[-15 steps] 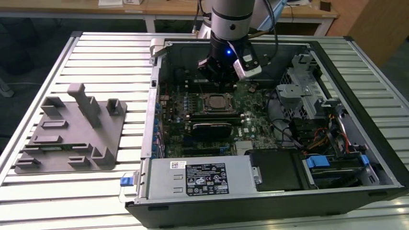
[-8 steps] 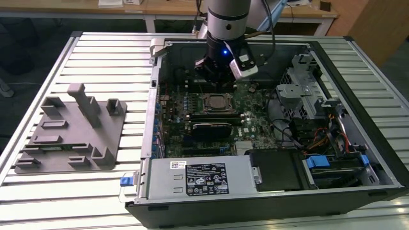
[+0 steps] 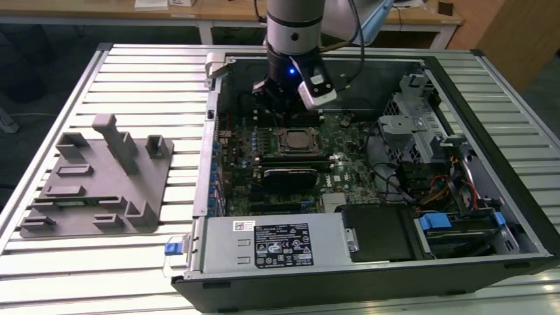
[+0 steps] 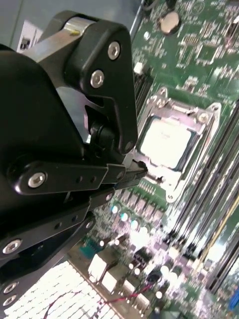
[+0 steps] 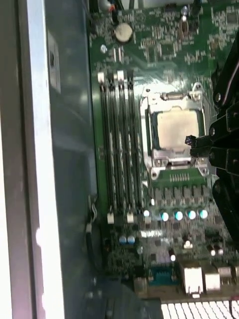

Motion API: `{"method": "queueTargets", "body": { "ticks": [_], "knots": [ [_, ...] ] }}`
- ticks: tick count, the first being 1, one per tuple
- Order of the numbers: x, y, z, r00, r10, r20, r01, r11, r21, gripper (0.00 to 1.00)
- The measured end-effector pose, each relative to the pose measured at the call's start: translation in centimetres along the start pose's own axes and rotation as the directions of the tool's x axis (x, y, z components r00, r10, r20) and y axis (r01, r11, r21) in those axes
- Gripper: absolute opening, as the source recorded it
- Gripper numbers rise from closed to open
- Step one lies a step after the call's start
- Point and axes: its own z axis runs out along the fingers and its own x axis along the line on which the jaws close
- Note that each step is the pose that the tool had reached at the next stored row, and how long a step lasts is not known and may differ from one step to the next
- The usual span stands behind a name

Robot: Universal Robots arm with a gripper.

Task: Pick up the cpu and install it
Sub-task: 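Install the first cpu locking lever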

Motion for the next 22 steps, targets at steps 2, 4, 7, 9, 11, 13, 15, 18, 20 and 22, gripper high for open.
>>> {"method": "queueTargets", "body": {
  "ticks": [2, 4, 7, 9, 11, 13, 15, 18, 20, 22],
  "knots": [
    [0.52, -0.04, -0.01, 1.0, 0.0, 0.0, 0.0, 1.0, 0.0, 0.11],
    [1.09, -0.1, -0.02, 1.0, 0.0, 0.0, 0.0, 1.0, 0.0, 0.11],
    [1.96, -0.17, -0.04, 1.0, 0.0, 0.0001, 0.0, 1.0, 0.0, 0.11],
    [2.51, -0.22, -0.06, 1.0, 0.0, 0.0, 0.0, 1.0, 0.0, 0.11],
    [2.96, -0.26, -0.06, 1.0, 0.0, 0.0001, 0.0, 1.0, 0.0, 0.11],
    [3.2, -0.28, -0.07, 1.0, 0.0, 0.0001, 0.0, 1.0, -0.0001, 0.11],
    [3.25, -0.29, -0.08, 1.0, 0.0, -0.0004, 0.0, 1.0, -0.0033, 0.11],
    [3.38, -0.3, -0.08, 1.0, 0.001, -0.0023, -0.001, 0.9997, -0.0252, 0.11],
    [3.48, -0.31, -0.08, 1.0, 0.001, -0.0035, -0.001, 0.9992, -0.0388, 0.11],
    [3.58, -0.33, -0.08, 1.0, 0.001, -0.0049, -0.001, 0.9985, -0.0546, 0.11]
  ]
}}
